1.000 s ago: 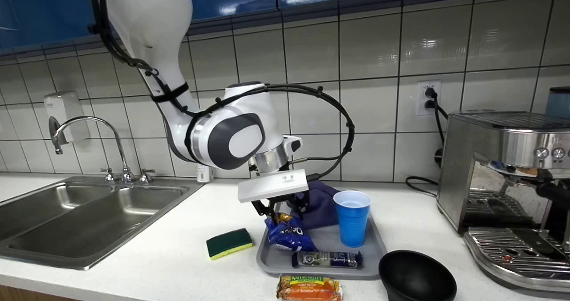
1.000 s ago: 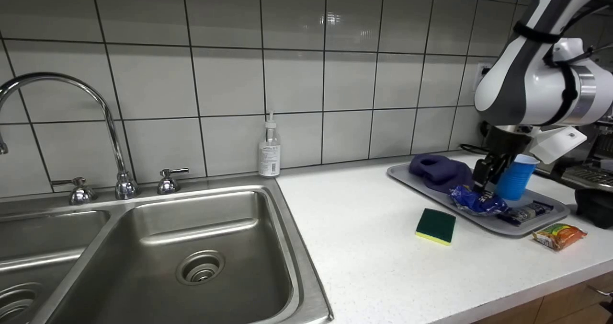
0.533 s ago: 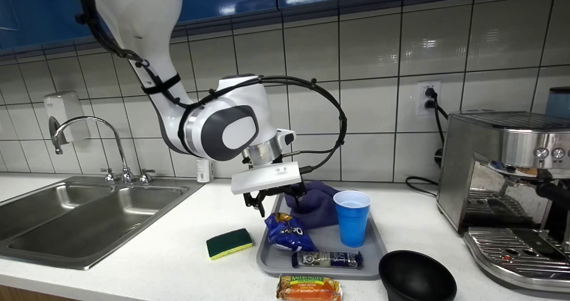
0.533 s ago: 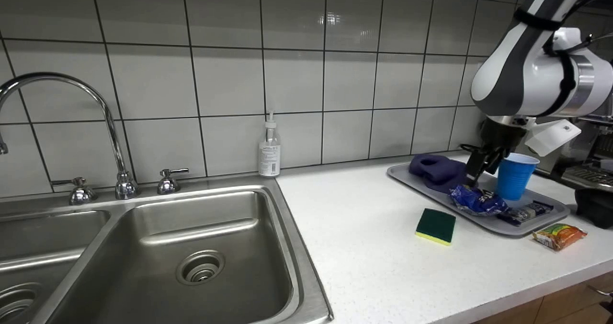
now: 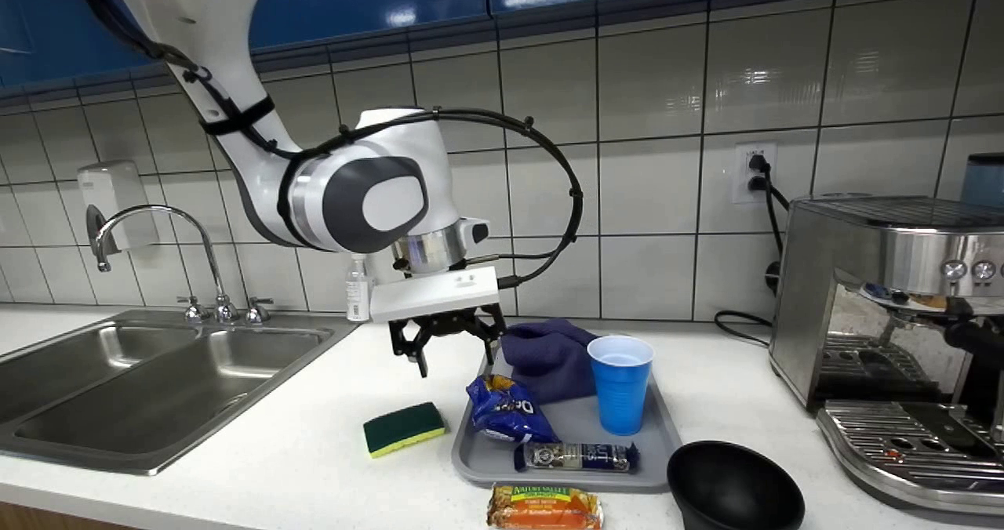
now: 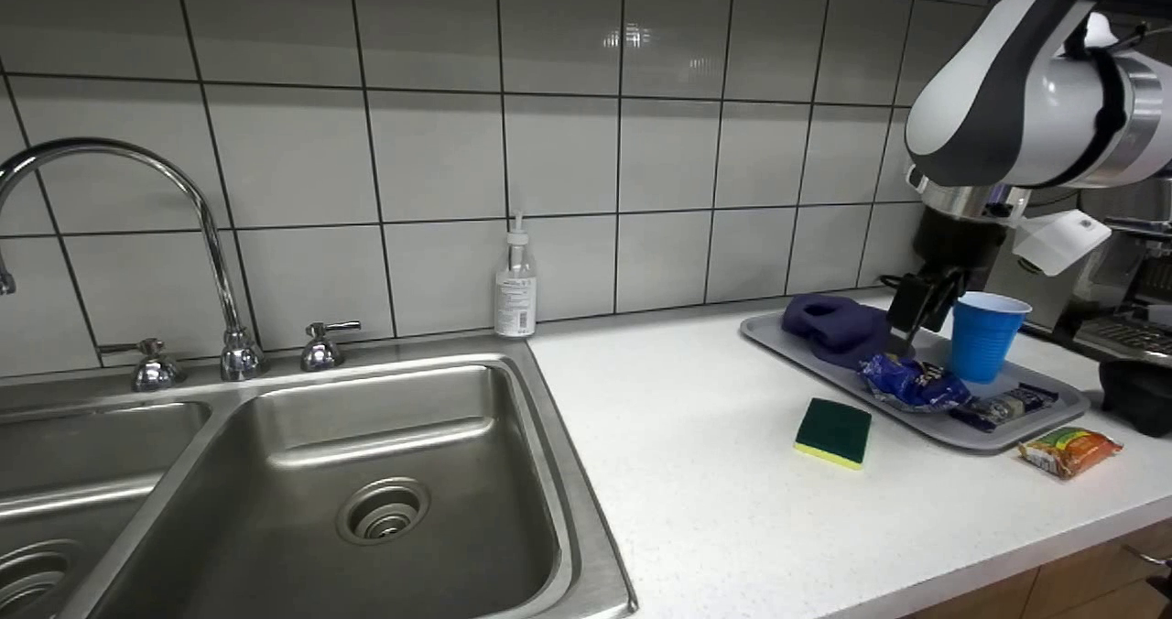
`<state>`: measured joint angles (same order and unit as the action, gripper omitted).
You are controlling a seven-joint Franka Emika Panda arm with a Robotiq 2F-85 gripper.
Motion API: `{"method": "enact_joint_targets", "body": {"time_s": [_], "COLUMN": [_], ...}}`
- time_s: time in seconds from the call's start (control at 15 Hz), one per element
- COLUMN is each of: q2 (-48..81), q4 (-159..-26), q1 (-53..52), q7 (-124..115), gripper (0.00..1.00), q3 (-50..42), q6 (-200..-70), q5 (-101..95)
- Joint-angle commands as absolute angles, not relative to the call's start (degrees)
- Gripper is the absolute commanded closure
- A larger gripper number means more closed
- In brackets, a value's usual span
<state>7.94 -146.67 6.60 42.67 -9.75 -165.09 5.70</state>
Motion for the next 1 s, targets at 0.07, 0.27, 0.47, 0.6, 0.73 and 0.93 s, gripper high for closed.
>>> {"method": "enact_joint_targets", "body": {"time_s": [0.07, 0.27, 0.47, 0.6, 0.73, 0.93], "q2": [-0.38, -3.86, -6.59, -7.90, -8.88, -9.71], "q4": [-150.44, -152.10, -153.46, -154.11, -154.77, -155.34], "q1": [7.93, 7.13, 6.65, 6.45, 6.35, 6.02], "q7": [42.35, 43.14, 42.09, 42.06, 41.84, 42.48], "gripper": [0.00, 0.00, 0.00, 0.00, 0.00, 0.00], "q3": [-7.68, -7.64, -8.00, -8.23, -8.36, -8.58], "q6": [-156.96, -153.47, -151.57, -150.81, -150.68, -150.33], "q5": [2.24, 2.58, 1.48, 1.09, 0.30, 0.23]}}
